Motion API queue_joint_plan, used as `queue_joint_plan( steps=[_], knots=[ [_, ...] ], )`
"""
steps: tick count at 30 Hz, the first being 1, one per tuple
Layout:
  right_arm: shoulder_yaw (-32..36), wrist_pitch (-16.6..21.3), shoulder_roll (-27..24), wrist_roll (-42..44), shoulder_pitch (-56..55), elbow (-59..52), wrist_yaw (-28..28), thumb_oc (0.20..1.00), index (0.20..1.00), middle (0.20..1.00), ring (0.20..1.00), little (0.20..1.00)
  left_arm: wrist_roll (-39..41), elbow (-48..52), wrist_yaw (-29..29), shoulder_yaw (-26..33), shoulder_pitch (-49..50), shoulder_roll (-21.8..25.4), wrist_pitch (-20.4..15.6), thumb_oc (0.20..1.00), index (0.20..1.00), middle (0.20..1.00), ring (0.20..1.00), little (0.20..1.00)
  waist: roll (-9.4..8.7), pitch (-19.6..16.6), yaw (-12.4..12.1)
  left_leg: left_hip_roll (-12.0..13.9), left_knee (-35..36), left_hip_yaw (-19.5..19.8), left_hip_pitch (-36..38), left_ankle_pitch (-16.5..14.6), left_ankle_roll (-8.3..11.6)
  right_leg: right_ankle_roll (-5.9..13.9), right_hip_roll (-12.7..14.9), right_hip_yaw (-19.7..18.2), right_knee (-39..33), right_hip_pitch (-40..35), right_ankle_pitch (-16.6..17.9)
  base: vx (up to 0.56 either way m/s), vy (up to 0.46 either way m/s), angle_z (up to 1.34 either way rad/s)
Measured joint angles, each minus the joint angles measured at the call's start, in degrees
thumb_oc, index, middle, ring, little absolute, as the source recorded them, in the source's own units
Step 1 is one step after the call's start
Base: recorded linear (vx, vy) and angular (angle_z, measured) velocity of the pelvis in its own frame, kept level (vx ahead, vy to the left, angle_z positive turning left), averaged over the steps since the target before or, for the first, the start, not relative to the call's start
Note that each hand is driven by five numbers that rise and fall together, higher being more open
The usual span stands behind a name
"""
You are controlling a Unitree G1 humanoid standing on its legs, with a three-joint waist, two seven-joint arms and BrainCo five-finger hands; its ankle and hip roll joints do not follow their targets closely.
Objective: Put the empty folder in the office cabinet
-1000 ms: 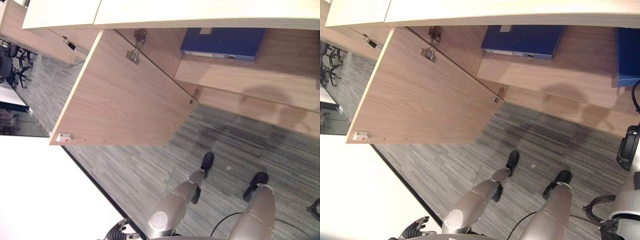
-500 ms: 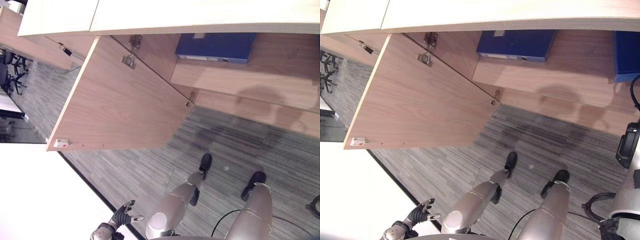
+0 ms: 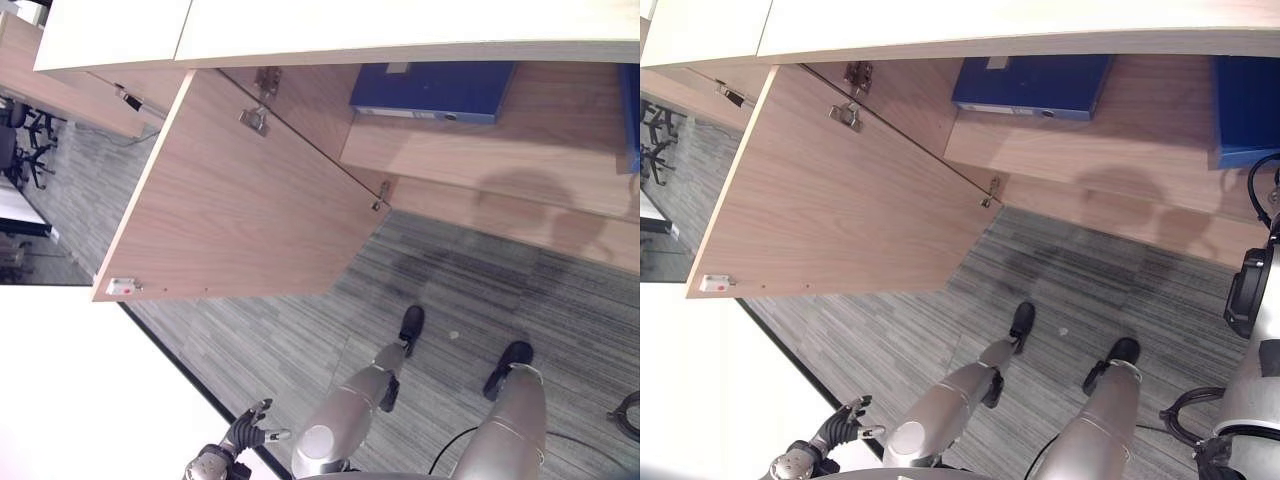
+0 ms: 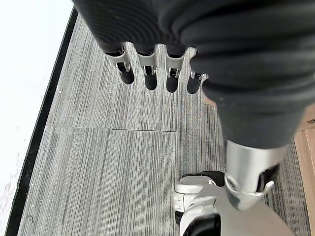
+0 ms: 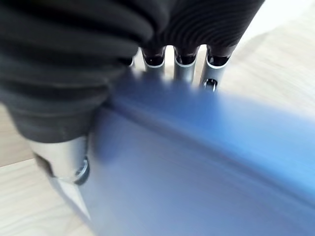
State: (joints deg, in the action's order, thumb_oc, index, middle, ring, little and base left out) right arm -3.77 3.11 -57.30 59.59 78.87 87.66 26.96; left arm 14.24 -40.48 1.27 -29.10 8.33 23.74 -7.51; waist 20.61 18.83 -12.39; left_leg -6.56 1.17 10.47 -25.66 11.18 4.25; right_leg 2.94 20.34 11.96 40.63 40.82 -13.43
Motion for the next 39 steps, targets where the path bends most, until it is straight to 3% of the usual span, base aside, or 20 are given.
queue_joint_plan(
  steps=[5,23,27,39],
  knots=[
    [0.0,-0.2,0.0,0.1,0.0,0.1,-0.4,1.000,1.000,1.000,1.000,1.000,0.0,-0.1,-0.1,-0.1,-0.1,-1.2,0.1,1.000,1.000,1.000,1.000,1.000,-0.32,0.3,0.9,0.0,0.1,0.1,0.1,0.0,-0.01,0.00,0.0,0.1,0.1,-0.1,0.0,0.00,0.000,0.00],
    [0.0,-6.4,0.0,2.4,0.2,2.6,-2.2,1.000,1.000,1.000,1.000,1.000,0.0,-3.4,-0.2,-0.2,-4.4,-2.7,2.2,1.000,1.000,1.000,1.000,1.000,-1.42,0.5,3.9,0.0,0.5,0.7,1.1,0.2,-0.30,-0.02,0.3,0.8,0.3,-1.4,0.0,0.00,0.002,0.01],
    [-0.2,-5.5,1.5,5.3,1.5,0.5,0.0,1.000,1.000,1.000,1.000,1.000,0.1,-4.8,-0.2,0.0,-5.6,-3.1,2.7,1.000,1.000,1.000,1.000,1.000,-1.85,0.3,4.5,0.0,0.7,0.6,1.5,0.3,-0.36,-0.04,0.2,0.7,0.2,-1.6,0.1,0.00,0.003,-0.01],
    [-6.3,-6.8,2.1,6.2,2.8,0.3,-1.9,1.000,1.000,1.000,1.000,1.000,0.5,-8.3,-0.3,0.4,-6.9,-5.4,2.1,1.000,1.000,1.000,1.000,1.000,-2.71,0.1,4.1,0.1,1.0,0.3,1.9,0.4,-0.30,-0.09,0.1,0.4,0.1,-1.6,0.1,0.00,0.001,0.00]
  ],
)
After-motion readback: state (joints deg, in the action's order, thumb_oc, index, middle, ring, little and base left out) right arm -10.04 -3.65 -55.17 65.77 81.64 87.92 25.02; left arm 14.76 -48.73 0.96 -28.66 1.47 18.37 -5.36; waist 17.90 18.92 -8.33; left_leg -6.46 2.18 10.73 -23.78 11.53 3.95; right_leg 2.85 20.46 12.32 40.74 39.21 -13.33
